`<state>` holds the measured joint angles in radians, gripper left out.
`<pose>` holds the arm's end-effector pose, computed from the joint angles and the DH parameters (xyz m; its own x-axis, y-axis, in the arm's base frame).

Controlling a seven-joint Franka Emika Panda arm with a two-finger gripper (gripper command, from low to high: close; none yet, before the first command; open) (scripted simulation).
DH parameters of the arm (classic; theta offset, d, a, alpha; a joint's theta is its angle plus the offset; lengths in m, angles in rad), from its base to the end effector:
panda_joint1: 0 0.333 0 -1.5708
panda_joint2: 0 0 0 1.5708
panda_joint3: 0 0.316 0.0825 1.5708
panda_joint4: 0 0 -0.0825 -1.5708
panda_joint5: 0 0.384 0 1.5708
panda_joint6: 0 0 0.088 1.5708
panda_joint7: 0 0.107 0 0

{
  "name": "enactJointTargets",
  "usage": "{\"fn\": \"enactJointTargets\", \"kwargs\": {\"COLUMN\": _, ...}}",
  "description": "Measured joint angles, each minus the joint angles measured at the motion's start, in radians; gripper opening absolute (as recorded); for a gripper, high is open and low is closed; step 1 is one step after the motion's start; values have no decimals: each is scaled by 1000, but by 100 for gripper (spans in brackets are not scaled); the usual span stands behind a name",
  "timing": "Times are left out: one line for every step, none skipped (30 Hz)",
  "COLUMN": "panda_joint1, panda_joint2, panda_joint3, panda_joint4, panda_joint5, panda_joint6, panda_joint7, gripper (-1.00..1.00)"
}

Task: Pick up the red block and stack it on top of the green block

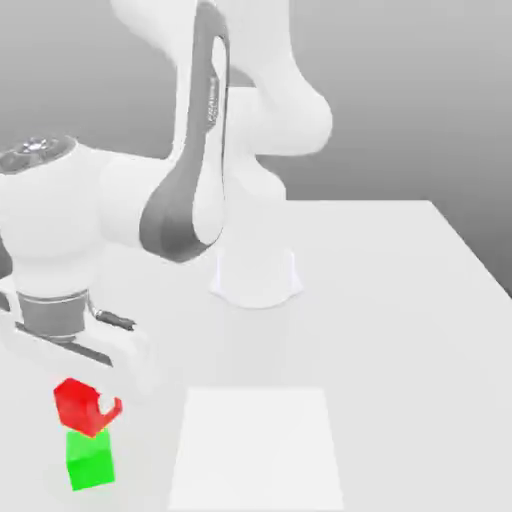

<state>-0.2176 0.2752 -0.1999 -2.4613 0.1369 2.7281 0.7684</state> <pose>0.4350 -0.2032 0.1894 0.2636 -0.9646 -0.0005 -0.9646 -0.2636 -0.0008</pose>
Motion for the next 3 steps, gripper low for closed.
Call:
{"fn": "enactJointTargets", "kwargs": {"panda_joint1": 0, "panda_joint2": 0, "panda_joint3": 0, "panda_joint4": 0, "panda_joint5": 0, "panda_joint6": 0, "panda_joint7": 0, "gripper": 100}}
{"fn": "enactJointTargets", "kwargs": {"panda_joint1": 0, "panda_joint2": 0, "panda_joint3": 0, "panda_joint4": 0, "panda_joint5": 0, "panda_joint6": 0, "panda_joint7": 0, "gripper": 100}}
{"fn": "enactJointTargets", "kwargs": {"panda_joint1": 0, "panda_joint2": 0, "panda_joint3": 0, "panda_joint4": 0, "panda_joint5": 0, "panda_joint6": 0, "panda_joint7": 0, "gripper": 100}}
